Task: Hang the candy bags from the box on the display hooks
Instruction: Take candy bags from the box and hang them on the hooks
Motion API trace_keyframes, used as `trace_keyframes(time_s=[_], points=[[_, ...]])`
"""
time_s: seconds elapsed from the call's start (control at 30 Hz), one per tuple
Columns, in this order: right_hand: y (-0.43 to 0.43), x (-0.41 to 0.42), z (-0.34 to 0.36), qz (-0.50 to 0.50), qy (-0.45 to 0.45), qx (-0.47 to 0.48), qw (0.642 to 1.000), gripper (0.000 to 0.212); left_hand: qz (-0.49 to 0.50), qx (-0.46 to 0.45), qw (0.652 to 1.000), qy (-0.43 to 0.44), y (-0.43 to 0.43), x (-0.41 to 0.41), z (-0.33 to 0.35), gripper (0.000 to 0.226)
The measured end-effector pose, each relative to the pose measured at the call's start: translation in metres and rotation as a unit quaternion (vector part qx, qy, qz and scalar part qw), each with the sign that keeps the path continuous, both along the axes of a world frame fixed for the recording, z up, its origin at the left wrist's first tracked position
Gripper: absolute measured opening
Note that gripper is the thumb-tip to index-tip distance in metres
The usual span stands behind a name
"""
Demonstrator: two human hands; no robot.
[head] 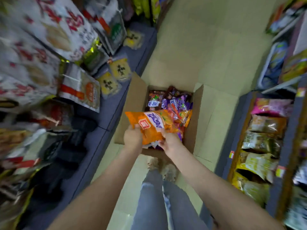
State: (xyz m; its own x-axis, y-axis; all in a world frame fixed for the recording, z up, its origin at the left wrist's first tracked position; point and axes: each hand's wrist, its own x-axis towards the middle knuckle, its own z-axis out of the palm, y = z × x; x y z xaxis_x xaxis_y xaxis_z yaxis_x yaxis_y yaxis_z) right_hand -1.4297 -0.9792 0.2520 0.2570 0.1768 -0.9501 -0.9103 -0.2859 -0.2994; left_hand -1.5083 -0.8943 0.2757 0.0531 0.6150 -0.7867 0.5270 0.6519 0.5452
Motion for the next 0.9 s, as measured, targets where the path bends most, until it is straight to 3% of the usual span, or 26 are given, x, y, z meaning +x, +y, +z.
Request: trace_keyframes(time_s=[0.13,0.17,0.23,0.3,0.37,0.43,0.57,0.63,0.8,0.9], points=[[0.022,-0.017,0.084,0.135,-0.026,0.017,0.990,0.014,-0.023,0.073,0.993,-0.095,0.022,-0.061,0.089,0.018],[0.030,-0.020,0.102,0.171,-0.045,0.021,0.984,0.032,-0.037,0.088,0.989,-0.109,0.026,-0.079,0.107,0.017],[0.051,-0.028,0.131,0.269,-0.153,0.040,0.950,0.068,-0.082,0.127,0.981,-0.120,0.034,-0.112,0.137,0.022],[0.073,-0.046,0.179,0.366,-0.255,0.115,0.888,0.084,-0.145,0.160,0.971,-0.098,0.043,-0.143,0.167,0.024],[0.092,-0.078,0.227,0.489,-0.288,0.220,0.794,0.076,-0.208,0.183,0.958,-0.076,0.052,-0.174,0.200,0.023],[0.105,-0.115,0.265,0.566,-0.296,0.282,0.716,0.054,-0.250,0.204,0.944,-0.061,0.060,-0.212,0.239,0.017],[0.120,-0.193,0.324,0.593,-0.317,0.369,0.642,0.018,-0.245,0.231,0.940,-0.055,0.064,-0.303,0.317,0.014],[0.123,-0.237,0.358,0.580,-0.346,0.408,0.615,0.007,-0.217,0.278,0.933,-0.070,0.062,-0.352,0.353,0.011],[0.139,-0.352,0.423,0.510,-0.391,0.492,0.587,0.018,-0.131,0.392,0.906,-0.090,0.050,-0.465,0.433,0.010],[0.145,-0.414,0.461,0.460,-0.392,0.547,0.579,0.011,-0.067,0.436,0.892,-0.100,0.046,-0.522,0.468,0.005]])
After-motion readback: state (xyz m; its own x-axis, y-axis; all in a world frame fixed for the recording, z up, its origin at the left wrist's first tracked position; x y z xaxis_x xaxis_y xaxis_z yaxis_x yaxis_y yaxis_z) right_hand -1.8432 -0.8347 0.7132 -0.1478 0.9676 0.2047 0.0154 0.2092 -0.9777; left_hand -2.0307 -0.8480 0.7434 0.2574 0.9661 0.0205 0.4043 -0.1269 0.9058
